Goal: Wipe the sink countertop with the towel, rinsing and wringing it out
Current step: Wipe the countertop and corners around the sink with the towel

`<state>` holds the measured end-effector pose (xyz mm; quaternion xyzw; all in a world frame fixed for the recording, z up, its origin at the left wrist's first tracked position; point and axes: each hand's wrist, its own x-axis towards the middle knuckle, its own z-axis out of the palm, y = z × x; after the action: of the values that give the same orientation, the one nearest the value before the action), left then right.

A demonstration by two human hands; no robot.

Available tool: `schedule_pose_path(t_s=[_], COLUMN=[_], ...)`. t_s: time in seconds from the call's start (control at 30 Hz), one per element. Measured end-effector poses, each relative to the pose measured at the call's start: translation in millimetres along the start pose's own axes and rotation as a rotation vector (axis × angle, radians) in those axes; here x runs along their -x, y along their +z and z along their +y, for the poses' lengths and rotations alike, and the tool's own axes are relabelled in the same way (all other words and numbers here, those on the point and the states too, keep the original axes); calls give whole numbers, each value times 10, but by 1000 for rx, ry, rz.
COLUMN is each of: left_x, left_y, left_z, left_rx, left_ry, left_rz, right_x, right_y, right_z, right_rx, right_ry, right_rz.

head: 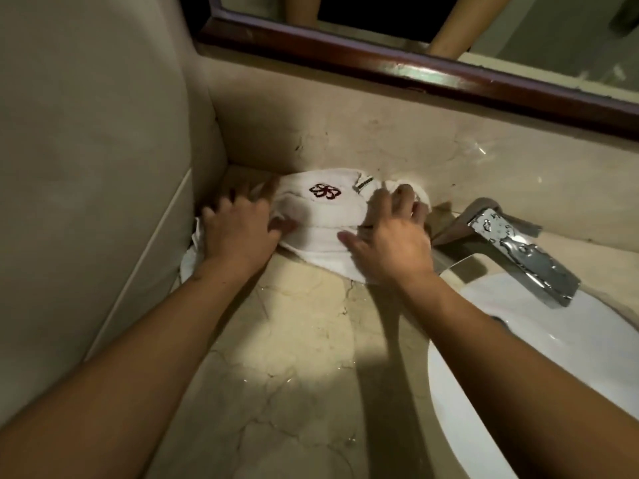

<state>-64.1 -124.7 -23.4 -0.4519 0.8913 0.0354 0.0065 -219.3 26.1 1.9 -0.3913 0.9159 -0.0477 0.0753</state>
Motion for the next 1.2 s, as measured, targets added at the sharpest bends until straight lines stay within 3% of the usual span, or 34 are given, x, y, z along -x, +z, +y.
schedule_pose_path(t_s=[0.13, 0.27, 0.33, 0.43, 0.5, 0.8, 0.97, 1.13, 1.2], left_x=[-145, -220, -330, -400, -405, -443, -520, -534, -541], left_y=[-33, -21, -44, -44, 26, 73, 77, 281, 227], left_z=[42, 108, 67, -96, -169, -66, 13, -6, -5], left_rx=[95, 313, 314, 222, 199, 344, 359, 273, 260], left_ry=[17, 167, 253, 318, 354, 243, 360, 356, 303], left_rz=[9, 168, 93, -132, -96, 113, 351, 274, 189], right_x=[-208, -315, -332, -293, -270, -389, -419, -326, -295], right_y=[-152, -322, -321, -265, -269, -358, -410, -244, -201], right_z=[43, 76, 87, 63, 66, 117, 125, 32, -11], right_rx=[90, 163, 209, 257, 207, 149, 238, 315, 346], right_ry=[-114, -116, -74, -31, -70, -125, -122, 71, 47], right_rz=[1, 136, 160, 30, -103, -166, 72, -109, -148])
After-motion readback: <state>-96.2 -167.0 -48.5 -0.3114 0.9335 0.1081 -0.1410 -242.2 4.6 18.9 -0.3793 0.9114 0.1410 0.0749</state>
